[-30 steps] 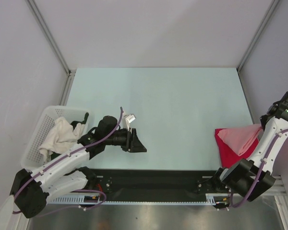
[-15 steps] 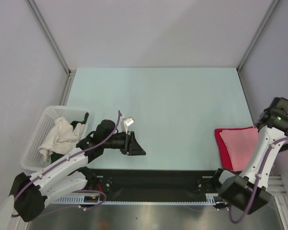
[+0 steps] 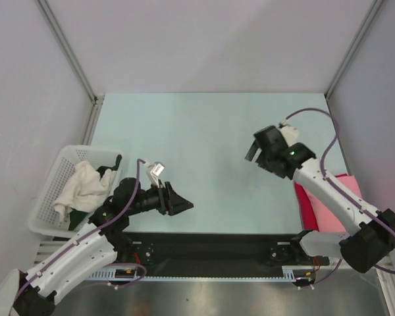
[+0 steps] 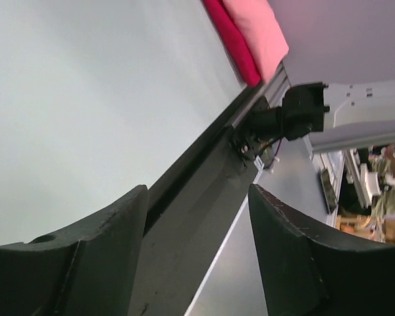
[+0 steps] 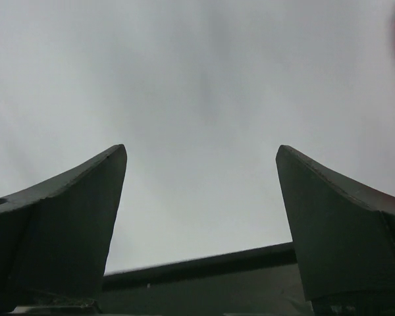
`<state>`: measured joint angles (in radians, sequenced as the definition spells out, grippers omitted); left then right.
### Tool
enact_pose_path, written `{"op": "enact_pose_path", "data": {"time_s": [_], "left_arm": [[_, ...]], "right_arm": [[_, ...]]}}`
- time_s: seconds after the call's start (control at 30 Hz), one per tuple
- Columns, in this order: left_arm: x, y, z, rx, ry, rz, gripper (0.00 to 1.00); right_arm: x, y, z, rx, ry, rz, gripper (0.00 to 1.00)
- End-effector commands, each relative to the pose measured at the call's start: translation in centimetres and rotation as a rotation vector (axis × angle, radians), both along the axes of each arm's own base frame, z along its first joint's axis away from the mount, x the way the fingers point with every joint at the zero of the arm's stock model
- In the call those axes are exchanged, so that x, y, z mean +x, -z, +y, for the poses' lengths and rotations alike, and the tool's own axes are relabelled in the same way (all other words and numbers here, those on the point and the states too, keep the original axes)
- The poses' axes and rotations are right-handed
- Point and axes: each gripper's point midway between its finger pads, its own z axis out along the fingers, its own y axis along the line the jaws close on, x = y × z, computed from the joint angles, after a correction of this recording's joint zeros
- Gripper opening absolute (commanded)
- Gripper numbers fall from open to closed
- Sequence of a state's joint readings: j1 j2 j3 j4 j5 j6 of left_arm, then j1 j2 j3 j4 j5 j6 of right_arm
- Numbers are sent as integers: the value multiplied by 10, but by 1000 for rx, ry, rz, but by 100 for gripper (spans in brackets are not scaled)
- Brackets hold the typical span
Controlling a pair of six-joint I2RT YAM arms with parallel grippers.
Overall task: Fold and stack the t-shirts
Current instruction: Reset both grippers
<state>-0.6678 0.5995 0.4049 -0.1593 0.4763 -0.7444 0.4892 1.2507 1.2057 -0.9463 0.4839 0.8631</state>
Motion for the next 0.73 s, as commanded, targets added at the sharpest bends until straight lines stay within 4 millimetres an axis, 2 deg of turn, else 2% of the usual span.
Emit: {"op": "enact_pose_path", "data": {"time_s": [0.0,0.03,0.07,0.1,0.17,0.23,0.27,0.3,0.33,0.37,0.43,0.47,0.5,0.53,0.57,0.6,0.63,0.67,0.7], "left_arm": [[14,11,13,-17,-148,18,69],[12,17,16,-24,-162,16,73],[11,20,19,-35,-184,30,73],[12,23,21,-45,-204,33,73],[14,30,27,-98,-262,39,75],[14,36,31,-190,-312,63,75],[14,36,31,-235,-323,65,75],[15,49,32,-256,-343,86,75],[17,58,33,-280,-363,103,75],[17,44,33,-378,-368,95,75],[17,62,30,-395,-367,156,75],[15,49,26,-450,-334,127,75],[16,55,26,-433,-340,142,75],[17,50,26,-446,-340,117,76],[18,49,26,-454,-342,116,80],[18,44,26,-473,-339,109,90],[18,37,26,-506,-337,109,93],[14,17,25,-568,-304,65,94],[10,-2,27,-634,-275,14,93]], "right_arm": [[-4,7,80,263,-111,-92,100],[-21,34,94,297,-167,-40,100],[-27,24,116,395,-198,-97,100],[-37,28,128,456,-242,-96,100],[-57,51,149,579,-342,-122,100],[-77,51,156,721,-374,-146,100],[-89,68,157,767,-404,-153,100],[-97,62,158,841,-407,-167,100],[-103,66,157,870,-410,-167,100],[-113,87,151,888,-407,-148,100],[-126,84,148,966,-409,-159,100],[-130,85,146,986,-412,-169,100],[-135,100,140,983,-405,-157,100],[-137,87,138,1032,-416,-202,100],[-139,86,136,1051,-424,-218,100],[-147,99,134,1065,-443,-201,100],[-148,72,137,1161,-487,-295,100],[-151,72,136,1181,-511,-304,100],[-161,63,140,1203,-585,-312,100]]}}
